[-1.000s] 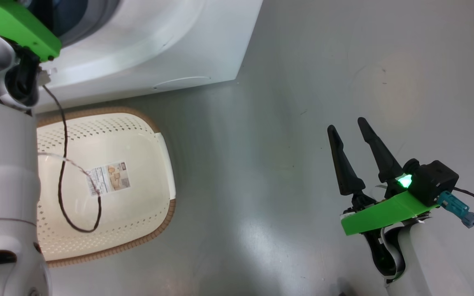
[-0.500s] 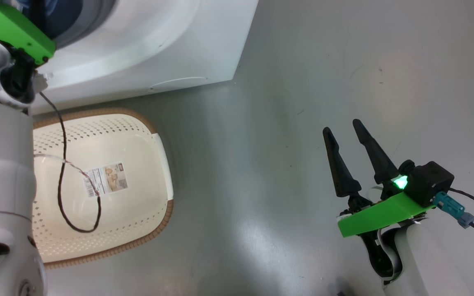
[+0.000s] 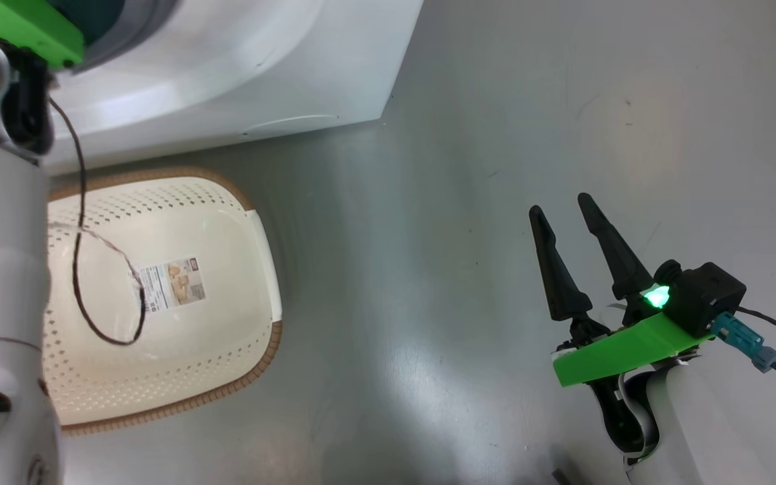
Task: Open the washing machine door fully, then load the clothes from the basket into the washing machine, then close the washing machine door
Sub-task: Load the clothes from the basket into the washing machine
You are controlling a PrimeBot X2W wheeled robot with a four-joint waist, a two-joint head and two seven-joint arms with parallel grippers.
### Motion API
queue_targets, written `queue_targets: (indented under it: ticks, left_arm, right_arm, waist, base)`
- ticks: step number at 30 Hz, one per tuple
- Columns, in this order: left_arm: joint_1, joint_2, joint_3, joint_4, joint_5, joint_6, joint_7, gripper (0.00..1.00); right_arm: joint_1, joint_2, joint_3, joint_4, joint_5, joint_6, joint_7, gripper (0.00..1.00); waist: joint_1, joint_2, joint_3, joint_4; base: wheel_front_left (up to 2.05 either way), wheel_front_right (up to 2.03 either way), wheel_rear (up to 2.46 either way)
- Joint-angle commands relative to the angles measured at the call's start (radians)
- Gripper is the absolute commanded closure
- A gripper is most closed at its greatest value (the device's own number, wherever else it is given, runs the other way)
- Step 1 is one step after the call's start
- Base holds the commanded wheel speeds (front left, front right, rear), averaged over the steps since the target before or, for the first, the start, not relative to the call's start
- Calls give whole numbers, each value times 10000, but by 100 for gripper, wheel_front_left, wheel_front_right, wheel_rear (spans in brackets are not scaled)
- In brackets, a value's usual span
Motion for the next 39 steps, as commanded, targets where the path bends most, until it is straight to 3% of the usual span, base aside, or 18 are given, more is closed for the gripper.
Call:
queue_targets:
  ticks: [1,5,10,27,39]
  left_arm:
    - [-217,588,-22,-307,153,-123,-427,100]
    - [-500,763,-310,-405,350,-263,-1401,100]
    - [-995,1060,-611,-433,565,-333,-1798,100]
    - [-2604,1853,-1237,-1011,891,-393,-2018,100]
    - [-3537,2266,-1938,-1156,336,-395,-1896,100]
  right_arm:
    - [92,95,241,-233,98,16,-48,0]
    - [87,95,256,-281,90,16,-48,0]
    - [51,95,272,-331,83,16,-48,0]
    - [-228,95,269,-583,77,16,-48,0]
    - [-305,95,323,-674,288,16,-48,0]
  waist:
    - [0,0,69,3]
    - [0,0,269,-6]
    - [0,0,611,-42]
    - [0,0,2031,-210]
    - [0,0,2737,-371]
  base:
    - [0,0,0]
    - [0,0,0]
    - [0,0,0]
    - [0,0,0]
    - [0,0,0]
